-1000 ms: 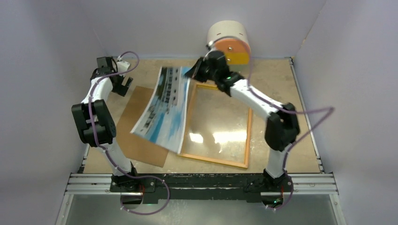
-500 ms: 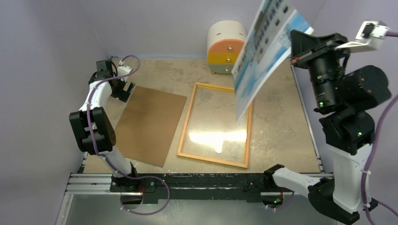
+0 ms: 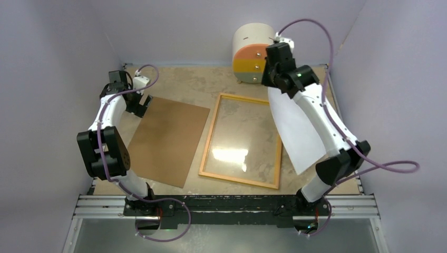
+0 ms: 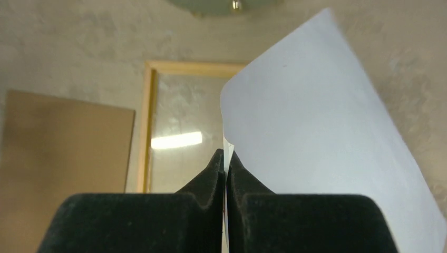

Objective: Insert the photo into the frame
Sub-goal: Turn over the photo from the photo frame.

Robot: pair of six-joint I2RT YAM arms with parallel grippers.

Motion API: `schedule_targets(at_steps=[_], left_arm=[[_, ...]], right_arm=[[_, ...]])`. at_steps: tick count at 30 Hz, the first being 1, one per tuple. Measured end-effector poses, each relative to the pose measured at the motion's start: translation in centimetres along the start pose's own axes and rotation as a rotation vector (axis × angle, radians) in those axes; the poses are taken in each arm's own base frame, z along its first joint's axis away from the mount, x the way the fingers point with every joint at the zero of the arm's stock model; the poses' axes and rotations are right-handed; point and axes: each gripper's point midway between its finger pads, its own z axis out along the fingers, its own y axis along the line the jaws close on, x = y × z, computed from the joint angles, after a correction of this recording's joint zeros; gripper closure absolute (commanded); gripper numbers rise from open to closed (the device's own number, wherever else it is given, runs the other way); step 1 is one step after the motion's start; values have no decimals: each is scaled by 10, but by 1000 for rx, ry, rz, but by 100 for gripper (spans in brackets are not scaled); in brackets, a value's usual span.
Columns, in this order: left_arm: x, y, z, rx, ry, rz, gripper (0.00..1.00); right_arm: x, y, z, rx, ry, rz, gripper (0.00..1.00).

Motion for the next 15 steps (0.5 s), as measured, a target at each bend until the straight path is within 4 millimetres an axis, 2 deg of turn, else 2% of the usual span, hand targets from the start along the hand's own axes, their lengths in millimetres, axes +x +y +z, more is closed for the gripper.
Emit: schedule_targets(at_steps=[2, 10, 15], left_arm=[[1, 0, 0, -3, 4, 1, 0], [2, -2, 2, -5, 9, 7, 0], [8, -8, 5, 6, 25, 14, 0]], right_arm=[[35, 4, 20, 8, 118, 7, 100], [93, 40, 61, -22, 325, 178, 100], [147, 40, 82, 79, 392, 344, 100]])
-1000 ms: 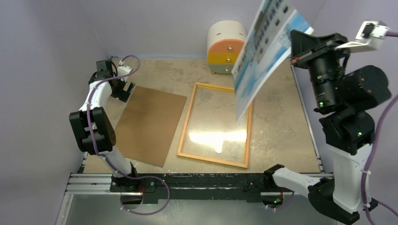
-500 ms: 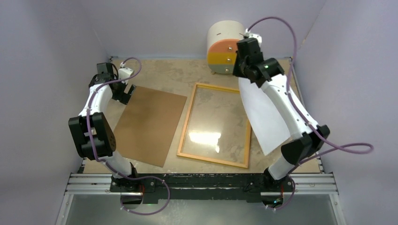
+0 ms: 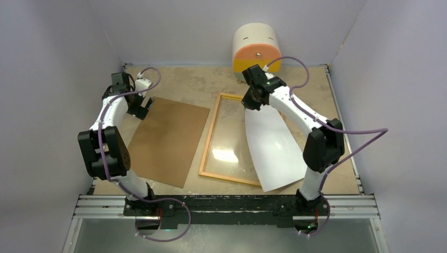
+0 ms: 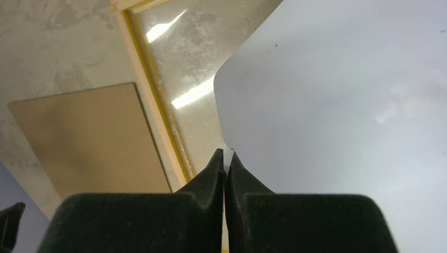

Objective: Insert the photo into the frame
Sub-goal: Turn over the photo from the photo frame.

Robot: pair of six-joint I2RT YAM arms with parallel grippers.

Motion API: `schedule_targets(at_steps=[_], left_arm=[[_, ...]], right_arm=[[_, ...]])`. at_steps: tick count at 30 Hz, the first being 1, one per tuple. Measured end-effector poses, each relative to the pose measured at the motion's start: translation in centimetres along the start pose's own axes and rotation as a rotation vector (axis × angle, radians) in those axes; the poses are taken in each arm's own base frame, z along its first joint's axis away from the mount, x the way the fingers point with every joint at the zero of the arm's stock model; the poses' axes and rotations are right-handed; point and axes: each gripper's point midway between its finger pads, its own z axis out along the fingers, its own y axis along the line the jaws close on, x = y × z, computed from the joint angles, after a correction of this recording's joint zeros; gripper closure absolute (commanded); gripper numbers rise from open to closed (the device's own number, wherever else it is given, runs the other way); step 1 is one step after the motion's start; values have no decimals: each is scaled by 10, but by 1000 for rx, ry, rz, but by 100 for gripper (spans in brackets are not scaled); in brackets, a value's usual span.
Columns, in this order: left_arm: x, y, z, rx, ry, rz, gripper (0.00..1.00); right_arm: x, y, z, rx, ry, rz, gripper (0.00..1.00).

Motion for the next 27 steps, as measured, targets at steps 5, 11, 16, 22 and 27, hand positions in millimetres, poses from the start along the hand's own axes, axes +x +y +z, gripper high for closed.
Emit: schedule_targets(at_steps=[5, 11, 16, 22, 27], left_arm=[[0, 0, 0, 0, 0, 6, 0], [-1, -3, 2, 0, 1, 14, 0], [3, -11, 5, 13, 9, 32, 0], [8, -14, 7, 15, 21, 57, 0], [8, -13, 7, 15, 21, 61, 0]], right_arm=[[10, 0, 12, 67, -36, 177, 100], [13, 36, 22, 70, -146, 313, 100], [25, 53, 41, 99, -175, 391, 100], [14, 35, 43, 167, -275, 513, 100], [4, 26, 36, 174, -334, 552, 100]])
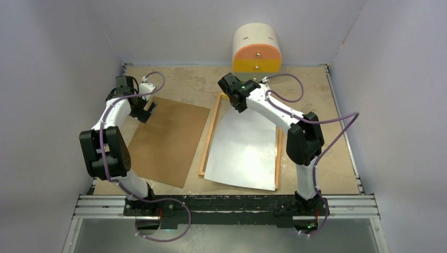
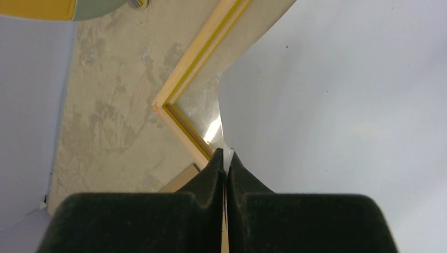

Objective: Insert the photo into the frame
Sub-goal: Turn over the photo from the photo frame.

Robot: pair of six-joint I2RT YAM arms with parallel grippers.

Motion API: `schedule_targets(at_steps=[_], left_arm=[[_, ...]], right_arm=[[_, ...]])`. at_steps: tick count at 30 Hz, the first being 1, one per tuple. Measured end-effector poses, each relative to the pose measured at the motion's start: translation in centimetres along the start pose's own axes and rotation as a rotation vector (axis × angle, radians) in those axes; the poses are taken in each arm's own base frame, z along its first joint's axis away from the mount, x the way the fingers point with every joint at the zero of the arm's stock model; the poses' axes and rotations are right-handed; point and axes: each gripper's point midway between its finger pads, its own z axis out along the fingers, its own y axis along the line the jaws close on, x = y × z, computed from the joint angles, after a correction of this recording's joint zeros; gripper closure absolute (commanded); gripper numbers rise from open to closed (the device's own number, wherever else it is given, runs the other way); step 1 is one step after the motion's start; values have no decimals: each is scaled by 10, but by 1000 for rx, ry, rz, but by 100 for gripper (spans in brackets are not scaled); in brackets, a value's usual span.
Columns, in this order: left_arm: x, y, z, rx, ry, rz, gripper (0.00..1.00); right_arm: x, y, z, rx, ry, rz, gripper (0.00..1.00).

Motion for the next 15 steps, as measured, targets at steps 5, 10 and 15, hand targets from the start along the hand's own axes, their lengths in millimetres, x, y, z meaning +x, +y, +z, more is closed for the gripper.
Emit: schedule_targets(at_steps=[5, 10, 15], left_arm=[[4, -3, 1, 6, 11, 11, 0], [4, -3, 2, 5, 11, 13, 0], [5, -2, 2, 0, 15, 19, 0]], right_arm=[[-4, -2, 2, 6, -27, -18, 100], [-8, -2, 10, -4, -47, -41, 100], [-20, 2, 21, -20, -63, -72, 100]])
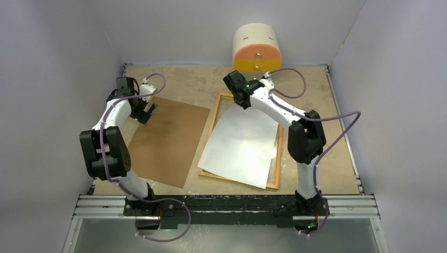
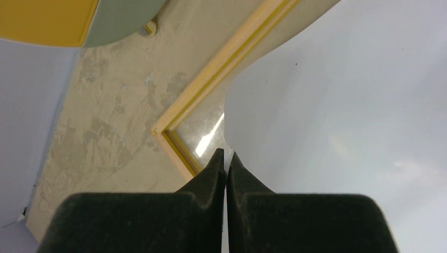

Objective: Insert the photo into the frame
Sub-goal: Turn over the photo from the photo frame.

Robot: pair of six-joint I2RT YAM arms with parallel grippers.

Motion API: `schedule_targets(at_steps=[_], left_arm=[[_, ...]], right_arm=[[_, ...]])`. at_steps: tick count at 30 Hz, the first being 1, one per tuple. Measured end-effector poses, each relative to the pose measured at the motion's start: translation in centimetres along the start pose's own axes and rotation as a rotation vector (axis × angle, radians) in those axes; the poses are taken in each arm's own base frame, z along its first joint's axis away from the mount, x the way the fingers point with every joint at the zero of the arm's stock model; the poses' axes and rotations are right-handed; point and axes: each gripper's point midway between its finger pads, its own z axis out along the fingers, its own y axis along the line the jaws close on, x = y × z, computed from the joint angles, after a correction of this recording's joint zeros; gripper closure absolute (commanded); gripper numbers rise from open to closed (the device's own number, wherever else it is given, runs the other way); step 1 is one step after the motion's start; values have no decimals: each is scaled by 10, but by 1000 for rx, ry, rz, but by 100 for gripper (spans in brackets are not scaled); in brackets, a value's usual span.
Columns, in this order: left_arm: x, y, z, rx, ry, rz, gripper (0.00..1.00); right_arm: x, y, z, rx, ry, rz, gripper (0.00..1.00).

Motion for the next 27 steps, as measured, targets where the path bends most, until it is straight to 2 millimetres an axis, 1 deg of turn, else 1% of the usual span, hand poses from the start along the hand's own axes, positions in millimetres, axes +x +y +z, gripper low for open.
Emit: schedule_targets(at_steps=[6, 11, 14, 18, 22, 27], left_arm=[[2, -2, 2, 2, 3, 0, 0], [2, -1, 1, -1, 5, 0, 0], [3, 0, 1, -6, 7, 1, 0], [2, 2, 1, -13, 5, 1, 0], [2, 2, 1, -15, 6, 1, 0], [2, 2, 1, -14, 7, 1, 0]], right_arm=[[-12, 11, 8, -40, -14, -36, 100], [-16, 24, 11, -97, -10, -100, 100], [-12, 31, 13, -130, 9, -159, 100], [2, 36, 22, -153, 46, -239, 100], [18, 35, 33, -156, 78, -308, 100], [23, 34, 34, -167, 99, -348, 100]])
